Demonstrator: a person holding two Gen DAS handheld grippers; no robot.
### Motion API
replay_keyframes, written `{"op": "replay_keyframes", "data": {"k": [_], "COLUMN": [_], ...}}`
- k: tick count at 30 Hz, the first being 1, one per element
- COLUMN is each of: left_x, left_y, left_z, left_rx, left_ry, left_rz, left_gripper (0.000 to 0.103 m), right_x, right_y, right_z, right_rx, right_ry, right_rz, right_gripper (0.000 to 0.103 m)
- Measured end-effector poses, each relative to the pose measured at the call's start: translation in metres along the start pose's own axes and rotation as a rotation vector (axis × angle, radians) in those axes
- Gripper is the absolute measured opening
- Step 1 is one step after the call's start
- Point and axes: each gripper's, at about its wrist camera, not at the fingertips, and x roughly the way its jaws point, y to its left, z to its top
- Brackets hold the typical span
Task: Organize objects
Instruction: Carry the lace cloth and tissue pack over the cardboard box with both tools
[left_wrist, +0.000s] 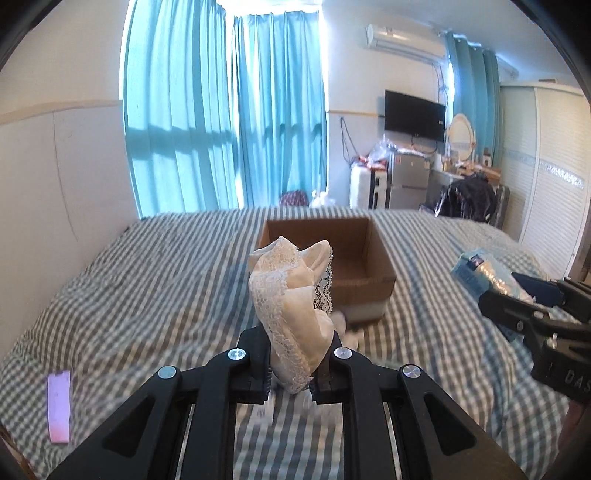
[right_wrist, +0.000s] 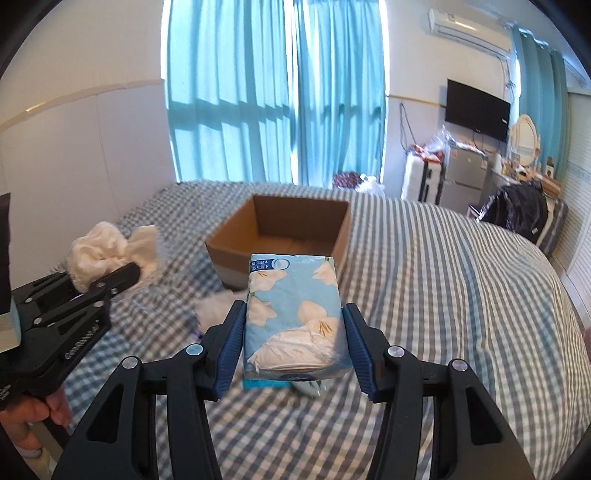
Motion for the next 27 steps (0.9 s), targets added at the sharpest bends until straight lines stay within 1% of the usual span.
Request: {"op": "replay_keyframes", "data": {"k": [5, 7, 10, 13, 17, 20, 23, 25, 27], "left_x": [0.022, 0.035, 0.059, 0.092, 0.134, 0.165, 0.196, 0.215, 0.233], "left_y": [0.003, 0.004, 0.009, 0.013, 0.014, 0.011, 0.007, 0.004, 0.001], "left_z": [0.032, 0.044, 0.057, 0.072, 0.083, 0.089, 0.087, 0.084, 0.079], "left_rx": [-0.002, -0.003, -0.021, -0.038, -0.049, -0.034, -0.033, -0.025, -0.007], "left_ry": [-0.033, -0.040, -0.039, -0.032, -0.010, -0.004, 0.007, 0.021, 0.032], "left_rz": [-0.016, -0.021, -0.035, -0.043, -0.056, -0.056, -0.066, -0.057, -0.045], "left_gripper": [0.015, 0.015, 0.015, 0.015, 0.015, 0.015, 0.015, 0.015, 0.015], "right_x": [0.012, 0.022, 0.047, 0.075, 0.118, 0.156, 0.194, 0.220, 0.237], "right_y": [0.006, 0.007, 0.004, -0.004, -0.020, -0.027, -0.031, -0.036, -0.041], "right_z": [0.032, 0.045, 0.067, 0.087, 0.111, 0.126, 0.131, 0.132, 0.129], "right_rx": [-0.021, -0.038, -0.043, -0.037, -0.019, -0.021, -0.021, -0.007, 0.006], "right_ry": [-0.031, -0.042, -0.052, -0.060, -0.054, -0.042, -0.019, 0.004, 0.019], "right_rz": [0.039, 0.037, 0.048, 0.045, 0.044, 0.042, 0.041, 0.053, 0.056], "right_gripper": [0.052, 0.052, 0.052, 0.052, 0.052, 0.052, 0.052, 0.052, 0.052]}}
